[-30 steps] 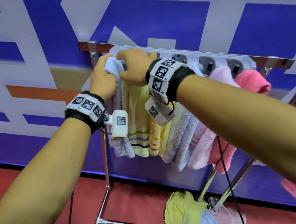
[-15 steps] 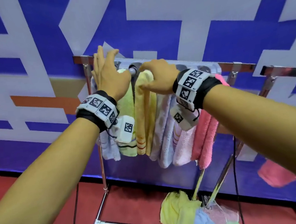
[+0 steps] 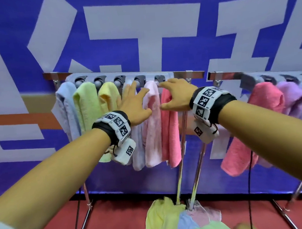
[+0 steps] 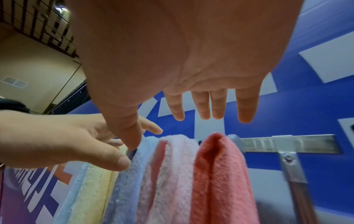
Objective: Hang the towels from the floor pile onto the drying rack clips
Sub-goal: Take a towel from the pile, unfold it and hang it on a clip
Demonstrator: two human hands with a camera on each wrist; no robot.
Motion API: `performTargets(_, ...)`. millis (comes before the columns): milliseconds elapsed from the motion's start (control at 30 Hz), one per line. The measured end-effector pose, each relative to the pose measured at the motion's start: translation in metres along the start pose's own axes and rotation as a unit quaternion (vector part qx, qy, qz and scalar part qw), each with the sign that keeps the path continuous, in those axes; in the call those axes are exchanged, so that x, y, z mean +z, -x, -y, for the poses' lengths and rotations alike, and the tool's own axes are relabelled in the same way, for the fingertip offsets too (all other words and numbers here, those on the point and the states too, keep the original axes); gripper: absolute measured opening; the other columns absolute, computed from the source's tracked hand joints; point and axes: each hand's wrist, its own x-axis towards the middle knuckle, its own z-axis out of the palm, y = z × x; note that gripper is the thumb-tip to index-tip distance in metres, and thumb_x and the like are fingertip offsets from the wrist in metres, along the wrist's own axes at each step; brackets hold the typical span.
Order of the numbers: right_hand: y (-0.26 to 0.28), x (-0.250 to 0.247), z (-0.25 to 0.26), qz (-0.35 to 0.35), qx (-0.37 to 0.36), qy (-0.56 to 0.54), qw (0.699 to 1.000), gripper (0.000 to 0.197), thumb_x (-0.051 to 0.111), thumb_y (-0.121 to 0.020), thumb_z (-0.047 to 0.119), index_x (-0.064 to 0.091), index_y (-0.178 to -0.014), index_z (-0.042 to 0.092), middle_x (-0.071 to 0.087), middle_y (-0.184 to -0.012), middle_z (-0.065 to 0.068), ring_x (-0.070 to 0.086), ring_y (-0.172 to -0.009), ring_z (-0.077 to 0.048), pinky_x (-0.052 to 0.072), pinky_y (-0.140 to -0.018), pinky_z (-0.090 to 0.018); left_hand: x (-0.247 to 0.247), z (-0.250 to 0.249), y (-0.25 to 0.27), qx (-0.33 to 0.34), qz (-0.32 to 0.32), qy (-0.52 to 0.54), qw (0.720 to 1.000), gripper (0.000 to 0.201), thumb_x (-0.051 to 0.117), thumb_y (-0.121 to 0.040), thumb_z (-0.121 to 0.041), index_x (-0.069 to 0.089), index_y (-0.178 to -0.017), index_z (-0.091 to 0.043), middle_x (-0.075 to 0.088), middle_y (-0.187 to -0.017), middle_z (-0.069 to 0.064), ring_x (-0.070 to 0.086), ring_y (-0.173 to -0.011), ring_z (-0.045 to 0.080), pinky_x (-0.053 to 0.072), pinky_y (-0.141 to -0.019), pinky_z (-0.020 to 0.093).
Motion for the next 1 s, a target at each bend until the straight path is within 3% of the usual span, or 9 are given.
performTargets(133,0.024,0.001,-0.033,0.012,0.0,0.005,1.0,0.082,0.066,-0.076,0.054,0.035,-0.146,0.025,0.042,-0.143,-0.012,0.04,-0.132,-0.037,0.043,-0.102,-0.049,0.013,-0.037,0.006,0.017,0.024,-0.012,0.999,0.082,0.06,-0.077,-0.044,0.027,-0.151,-0.038,0.002,-0.166,0.01,0.002,-0.153,0.03,0.014,-0.119,0.058)
performTargets(300,0.054,0.001,-0.063,0.033,0.004,0.003,0.999,0.082,0.061,-0.082,0.054,0.026,-0.152,0.03,0.027,-0.157,-0.013,0.028,-0.142,-0.037,0.036,-0.11,-0.053,0.026,-0.08,0.018,0.054,0.048,-0.03,0.997,0.084,0.063,-0.082,-0.043,0.021,-0.155,-0.036,0.006,-0.165,0.01,0.005,-0.152,0.028,0.012,-0.119,0.059)
performTargets(467,0.091,0.004,-0.091,0.021,-0.004,-0.001,1.0,0.082,0.064,-0.084,0.05,0.024,-0.152,0.029,0.03,-0.155,-0.011,0.033,-0.139,-0.036,0.039,-0.106,-0.048,0.045,-0.119,0.03,0.048,0.11,-0.037,0.992,0.086,0.063,-0.085,-0.044,0.014,-0.156,-0.038,0.0,-0.167,0.006,-0.001,-0.153,0.027,0.007,-0.119,0.063)
performTargets(533,0.104,0.008,-0.104,0.026,0.003,0.003,1.0,0.085,0.063,-0.082,0.052,0.022,-0.153,0.028,0.024,-0.159,-0.011,0.029,-0.142,-0.036,0.036,-0.11,-0.05,0.053,-0.131,0.035,0.049,0.118,-0.043,0.991,0.086,0.063,-0.086,-0.045,0.012,-0.156,-0.04,-0.002,-0.167,0.006,-0.003,-0.153,0.027,0.006,-0.119,0.062)
performTargets(700,0.134,0.023,-0.135,0.038,0.021,-0.006,0.999,0.089,0.059,-0.08,0.062,0.02,-0.153,0.031,0.018,-0.161,-0.012,0.027,-0.144,-0.035,0.034,-0.112,-0.054,0.073,-0.152,0.051,0.034,0.121,-0.065,0.99,0.086,0.063,-0.085,-0.046,0.013,-0.155,-0.042,-0.001,-0.167,0.005,-0.003,-0.153,0.027,0.003,-0.12,0.061)
performTargets(867,0.162,0.044,-0.153,0.059,0.033,-0.017,0.998,0.088,0.06,-0.084,0.06,0.02,-0.154,0.028,0.016,-0.161,-0.015,0.025,-0.146,-0.033,0.03,-0.116,-0.047,0.095,-0.165,0.071,0.034,0.137,-0.064,0.988,0.086,0.064,-0.084,-0.044,0.014,-0.154,-0.042,0.0,-0.166,0.006,-0.001,-0.153,0.028,0.009,-0.119,0.059)
performTargets(1000,0.166,0.063,-0.156,0.074,0.028,-0.034,0.996,0.09,0.061,-0.082,0.061,0.018,-0.154,0.03,0.014,-0.162,-0.014,0.027,-0.145,-0.035,0.033,-0.114,-0.047,0.119,-0.171,0.079,0.039,0.149,-0.063,0.986,0.082,0.063,-0.084,-0.045,0.018,-0.153,-0.042,0.003,-0.166,0.007,-0.001,-0.153,0.028,0.007,-0.12,0.06)
